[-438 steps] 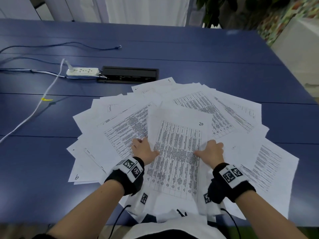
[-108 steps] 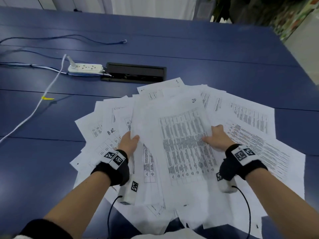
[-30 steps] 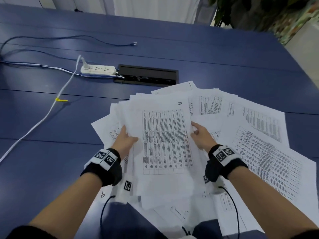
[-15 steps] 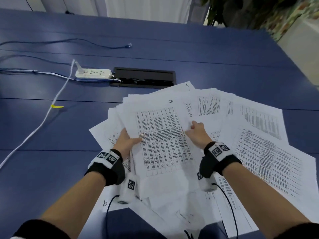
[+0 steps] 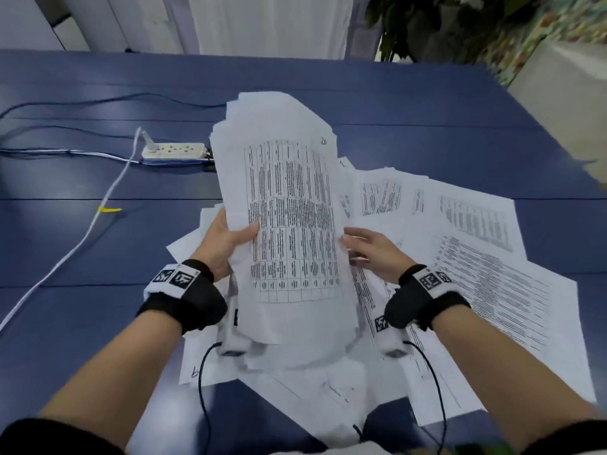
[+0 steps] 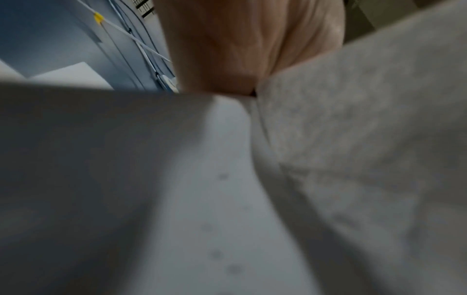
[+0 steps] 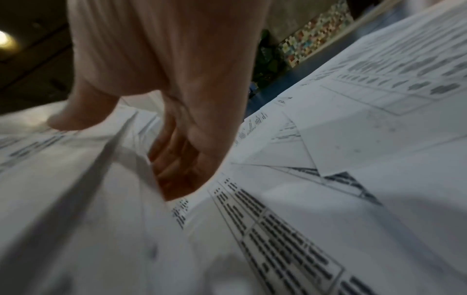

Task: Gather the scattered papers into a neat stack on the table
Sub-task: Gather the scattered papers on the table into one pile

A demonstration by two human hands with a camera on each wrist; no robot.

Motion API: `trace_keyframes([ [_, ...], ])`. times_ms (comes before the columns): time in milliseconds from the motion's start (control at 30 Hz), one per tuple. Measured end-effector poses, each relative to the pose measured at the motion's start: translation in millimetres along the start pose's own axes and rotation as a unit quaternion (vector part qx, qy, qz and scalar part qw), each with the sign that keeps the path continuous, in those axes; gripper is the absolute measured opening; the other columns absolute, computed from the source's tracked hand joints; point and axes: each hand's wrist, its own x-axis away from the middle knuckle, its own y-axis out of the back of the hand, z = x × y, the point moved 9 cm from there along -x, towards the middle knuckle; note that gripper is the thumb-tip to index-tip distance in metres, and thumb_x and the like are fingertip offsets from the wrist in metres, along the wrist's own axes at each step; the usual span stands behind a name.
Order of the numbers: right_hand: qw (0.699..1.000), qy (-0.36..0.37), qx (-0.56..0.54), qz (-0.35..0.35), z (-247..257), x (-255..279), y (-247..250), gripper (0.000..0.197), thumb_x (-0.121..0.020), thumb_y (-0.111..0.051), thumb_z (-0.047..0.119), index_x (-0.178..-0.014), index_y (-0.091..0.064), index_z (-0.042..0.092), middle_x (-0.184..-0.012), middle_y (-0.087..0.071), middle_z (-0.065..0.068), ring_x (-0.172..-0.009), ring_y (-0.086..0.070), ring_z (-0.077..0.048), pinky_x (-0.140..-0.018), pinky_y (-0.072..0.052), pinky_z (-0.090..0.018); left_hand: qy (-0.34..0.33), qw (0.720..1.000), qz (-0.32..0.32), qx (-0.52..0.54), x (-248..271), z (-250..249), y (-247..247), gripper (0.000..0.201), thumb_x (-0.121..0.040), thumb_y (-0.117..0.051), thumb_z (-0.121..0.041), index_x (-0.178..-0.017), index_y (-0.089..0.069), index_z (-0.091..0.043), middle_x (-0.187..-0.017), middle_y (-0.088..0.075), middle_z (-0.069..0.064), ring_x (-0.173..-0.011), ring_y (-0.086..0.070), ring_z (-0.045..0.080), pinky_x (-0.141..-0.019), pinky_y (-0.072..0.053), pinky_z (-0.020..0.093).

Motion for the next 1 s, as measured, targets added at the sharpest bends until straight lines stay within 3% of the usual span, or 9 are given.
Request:
trace_keyframes([
  [133, 0.999, 0.025, -0.028, 0.000, 2.4, 7.6, 6.0, 0.066, -0.083, -0.063, 0.039, -0.135, -0.042, 0.005, -0.106, -0.060, -0.003, -0.096, -0.057, -0.018, -0.087, -0.046, -0.031, -0.001, 1.000, 0.025, 0.005, 14.3, 3.6, -33.4, 0.036, -0.090, -0.043, 0.011, -0.116, -0.047, -0.013, -0.077, -0.074, -0.010, -0.070, -0.070, 0.002, -0.056, -0.055, 0.017],
  [233, 0.998, 0.019, -0.056, 0.026, -2.9, 21.6, 19.1, 0.075, -0.065, -0.069, 0.049, -0.115, -0.055, -0.005, -0.083, -0.054, -0.005, -0.076, -0.051, -0.015, -0.070, -0.042, -0.024, 0.011, 0.998, 0.059, 0.011, 22.0, 11.8, -71.5, 0.037, -0.089, -0.042, 0.012, -0.114, -0.049, -0.014, -0.079, -0.075, -0.008, -0.071, -0.071, 0.005, -0.059, -0.055, 0.018],
  [333, 0.995, 0.023, -0.090, -0.017, -9.3, 34.5, 72.0, 0.036, -0.073, -0.069, 0.032, -0.093, -0.060, 0.004, -0.074, -0.066, -0.002, -0.063, -0.062, -0.013, -0.057, -0.049, -0.022, 0.028, 0.999, 0.043, -0.001, 18.5, 26.2, -96.1, 0.037, -0.088, -0.048, 0.009, -0.119, -0.049, -0.012, -0.097, -0.070, 0.002, -0.085, -0.069, 0.012, -0.078, -0.057, 0.026],
  [400, 0.997, 0.032, -0.037, -0.052, -9.8, 44.7, 116.7, 0.027, -0.082, -0.067, 0.022, -0.101, -0.063, 0.003, -0.083, -0.072, -0.004, -0.069, -0.069, -0.013, -0.062, -0.056, -0.025, 0.053, 0.997, 0.032, -0.035, 15.5, 47.6, -114.4, 0.045, -0.087, -0.056, 0.004, -0.129, -0.045, -0.007, -0.117, -0.063, 0.011, -0.106, -0.062, 0.025, -0.097, -0.048, 0.042],
  [533, 0.973, 0.016, 0.215, -0.076, -15.5, 58.2, 193.5, 0.035, -0.084, -0.067, 0.027, -0.112, -0.063, 0.007, -0.097, -0.071, -0.007, -0.082, -0.069, -0.011, -0.075, -0.056, -0.029, 0.115, 0.985, 0.059, -0.115, 24.3, 103.5, -177.6, 0.052, -0.084, -0.064, -0.012, -0.131, -0.044, -0.005, -0.130, -0.057, 0.012, -0.116, -0.057, 0.030, -0.102, -0.044, 0.050],
  [667, 0.920, -0.050, 0.374, -0.107, -21.2, 62.0, 252.4, 0.055, -0.089, -0.061, 0.027, -0.134, -0.043, 0.001, -0.131, -0.052, -0.012, -0.124, -0.049, -0.027, -0.098, -0.038, -0.032, 0.203, 0.950, 0.148, -0.184, 45.8, 151.9, -253.7, 0.007, -0.088, -0.055, -0.003, -0.094, -0.057, -0.006, -0.083, -0.070, 0.006, -0.083, -0.070, 0.024, -0.082, -0.056, 0.041],
  [733, 0.878, -0.068, 0.454, -0.133, -24.7, 54.6, 274.5, 0.065, -0.090, -0.059, 0.031, -0.139, -0.036, -0.003, -0.144, -0.037, -0.018, -0.134, -0.036, -0.033, -0.107, -0.030, -0.035, 0.243, 0.922, 0.174, -0.245, 52.3, 165.1, -270.1, 0.009, -0.088, -0.053, 0.000, -0.083, -0.057, -0.006, -0.064, -0.068, 0.001, -0.060, -0.066, 0.013, -0.075, -0.056, 0.033],
  [867, 0.847, -0.079, 0.503, -0.155, -51.9, 38.6, 297.3, 0.063, -0.080, -0.067, 0.043, -0.132, -0.051, 0.010, -0.137, -0.040, -0.020, -0.127, -0.038, -0.038, -0.107, -0.031, -0.041, 0.294, 0.896, 0.167, -0.287, 51.6, 166.5, -267.0, 0.006, -0.088, -0.055, -0.008, -0.082, -0.056, -0.010, -0.113, -0.066, 0.019, -0.082, -0.062, 0.020, -0.081, -0.054, 0.034],
  [1000, 0.859, -0.069, 0.484, -0.151, -68.0, 32.5, 297.3, 0.080, -0.075, -0.068, 0.052, -0.142, -0.037, 0.021, -0.140, -0.035, -0.018, -0.131, -0.034, -0.038, -0.109, -0.029, -0.045, 0.340, 0.906, 0.133, -0.217, 52.0, 166.2, -260.3, 0.023, -0.091, -0.055, -0.023, -0.099, -0.063, -0.003, -0.105, -0.070, 0.010, -0.094, -0.065, 0.020, -0.091, -0.053, 0.040],
])
